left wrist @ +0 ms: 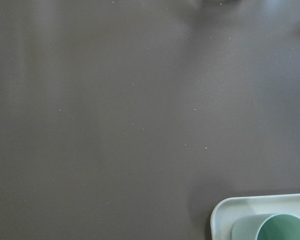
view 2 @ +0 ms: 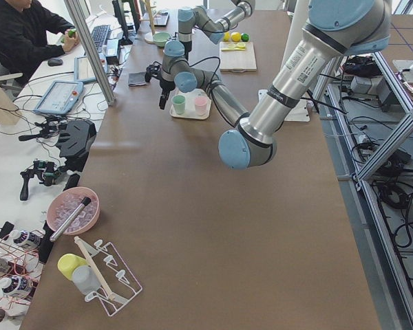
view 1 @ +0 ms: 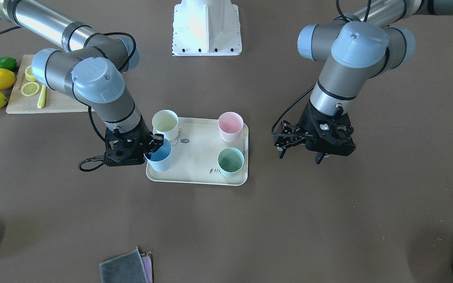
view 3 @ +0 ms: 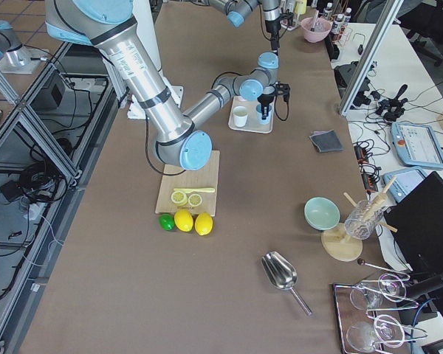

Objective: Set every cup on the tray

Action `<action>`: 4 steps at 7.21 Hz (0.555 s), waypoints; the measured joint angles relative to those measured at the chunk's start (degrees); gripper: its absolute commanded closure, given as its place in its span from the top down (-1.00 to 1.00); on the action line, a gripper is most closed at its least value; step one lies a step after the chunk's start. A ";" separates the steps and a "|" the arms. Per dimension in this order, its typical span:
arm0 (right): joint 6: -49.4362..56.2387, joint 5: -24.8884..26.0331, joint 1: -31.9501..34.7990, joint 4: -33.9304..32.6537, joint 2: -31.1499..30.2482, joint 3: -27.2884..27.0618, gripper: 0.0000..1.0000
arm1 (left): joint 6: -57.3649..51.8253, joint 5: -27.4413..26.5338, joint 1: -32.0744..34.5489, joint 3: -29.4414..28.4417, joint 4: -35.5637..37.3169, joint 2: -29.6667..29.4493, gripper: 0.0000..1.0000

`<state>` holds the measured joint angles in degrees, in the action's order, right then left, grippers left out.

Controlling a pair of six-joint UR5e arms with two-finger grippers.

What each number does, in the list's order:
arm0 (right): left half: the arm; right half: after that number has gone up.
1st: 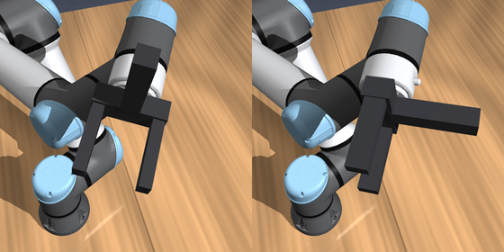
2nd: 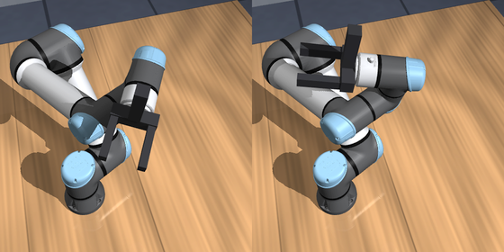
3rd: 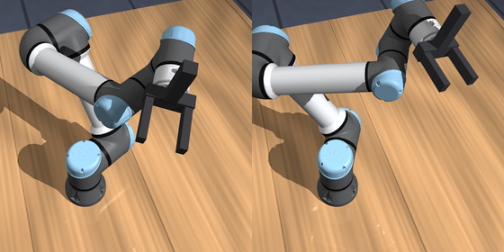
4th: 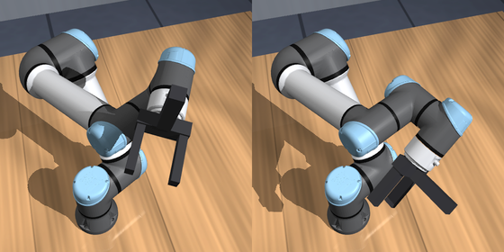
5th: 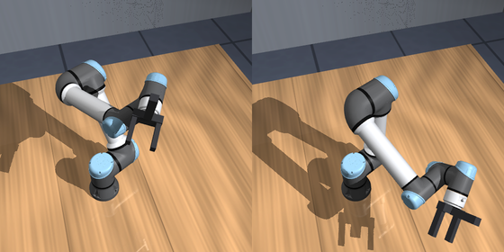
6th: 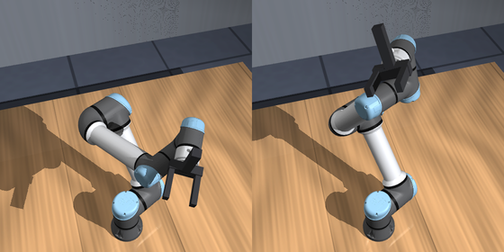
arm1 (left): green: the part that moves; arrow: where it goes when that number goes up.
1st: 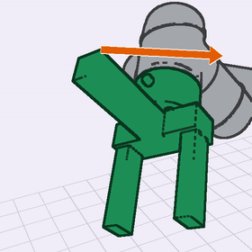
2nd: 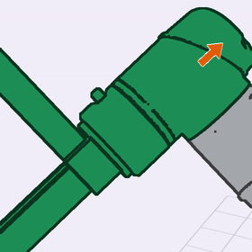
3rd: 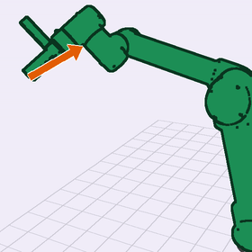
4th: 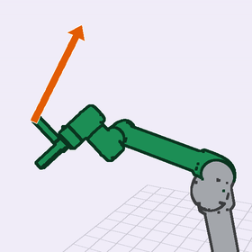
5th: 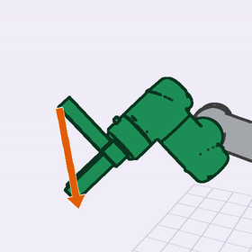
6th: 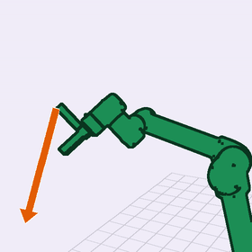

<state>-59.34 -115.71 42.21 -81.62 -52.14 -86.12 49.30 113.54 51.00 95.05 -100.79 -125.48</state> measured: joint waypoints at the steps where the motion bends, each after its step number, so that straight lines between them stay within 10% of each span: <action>1: -0.05 0.43 -0.61 1.47 0.46 1.67 -1.00 | -1.49 0.60 0.89 0.49 0.02 0.82 0.94; 2: -0.11 0.59 -0.93 2.38 1.16 3.01 0.98 | -2.62 0.87 1.52 0.69 0.00 1.45 0.94; 4: -1.01 0.66 -1.02 3.01 2.78 4.98 1.00 | -3.38 1.10 2.66 0.75 0.00 2.14 0.95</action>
<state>-60.35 -115.06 41.19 -78.61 -49.37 -81.14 45.93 114.64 53.66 95.80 -100.79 -123.35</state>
